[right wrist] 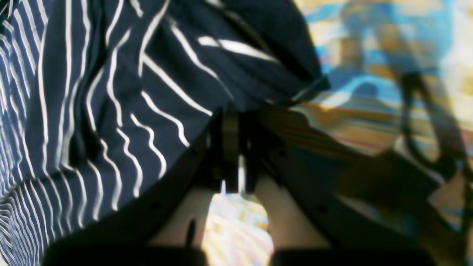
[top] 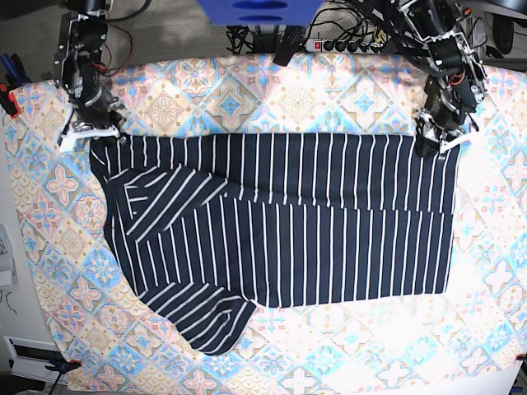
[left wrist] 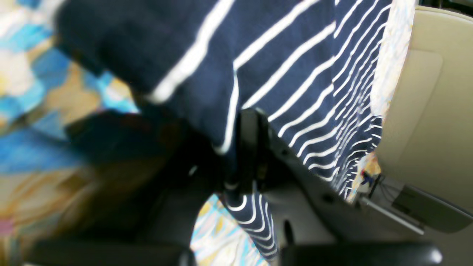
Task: Fold the T-shirt properly
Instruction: 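Grasp the side edges and pull the shirt toward the robot, then release the shirt and raise both grippers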
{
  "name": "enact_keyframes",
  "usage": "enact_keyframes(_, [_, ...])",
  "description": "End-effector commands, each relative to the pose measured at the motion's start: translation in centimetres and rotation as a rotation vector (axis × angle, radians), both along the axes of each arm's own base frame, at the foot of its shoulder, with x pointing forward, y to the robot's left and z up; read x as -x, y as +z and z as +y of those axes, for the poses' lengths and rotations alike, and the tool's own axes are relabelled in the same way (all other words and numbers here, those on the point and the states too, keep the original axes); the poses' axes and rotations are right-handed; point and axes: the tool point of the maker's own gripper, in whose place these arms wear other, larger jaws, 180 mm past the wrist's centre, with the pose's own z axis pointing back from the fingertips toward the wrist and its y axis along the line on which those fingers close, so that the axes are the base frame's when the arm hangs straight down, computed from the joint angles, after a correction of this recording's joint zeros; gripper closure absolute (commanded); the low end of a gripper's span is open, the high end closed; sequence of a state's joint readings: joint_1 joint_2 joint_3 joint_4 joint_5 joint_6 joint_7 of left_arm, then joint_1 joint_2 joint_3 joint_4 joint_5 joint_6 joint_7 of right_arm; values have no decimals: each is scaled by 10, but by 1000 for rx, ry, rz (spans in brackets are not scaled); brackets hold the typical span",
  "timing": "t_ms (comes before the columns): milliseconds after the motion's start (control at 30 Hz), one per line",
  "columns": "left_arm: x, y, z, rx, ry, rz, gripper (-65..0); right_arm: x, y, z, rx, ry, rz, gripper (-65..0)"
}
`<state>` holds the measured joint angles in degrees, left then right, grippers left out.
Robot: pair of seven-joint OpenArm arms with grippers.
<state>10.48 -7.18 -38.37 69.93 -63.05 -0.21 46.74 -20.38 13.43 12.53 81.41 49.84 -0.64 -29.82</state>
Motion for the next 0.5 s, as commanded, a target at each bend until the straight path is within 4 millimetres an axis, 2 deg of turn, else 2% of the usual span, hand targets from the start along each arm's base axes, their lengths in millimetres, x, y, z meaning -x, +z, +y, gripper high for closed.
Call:
enact_keyframes(0, [6, 3, 8, -29, -6, 13, -49, -4, 13, -8, 26, 1, -40, 0])
enact_keyframes(267, [52, 4, -1, -25, -85, 87, -48, 39, 19, -24, 71, -15, 4, 0])
enact_keyframes(467, [87, 15, -8, -71, -123, 122, -48, 71, 14, -22, 79, 2, 64, 0])
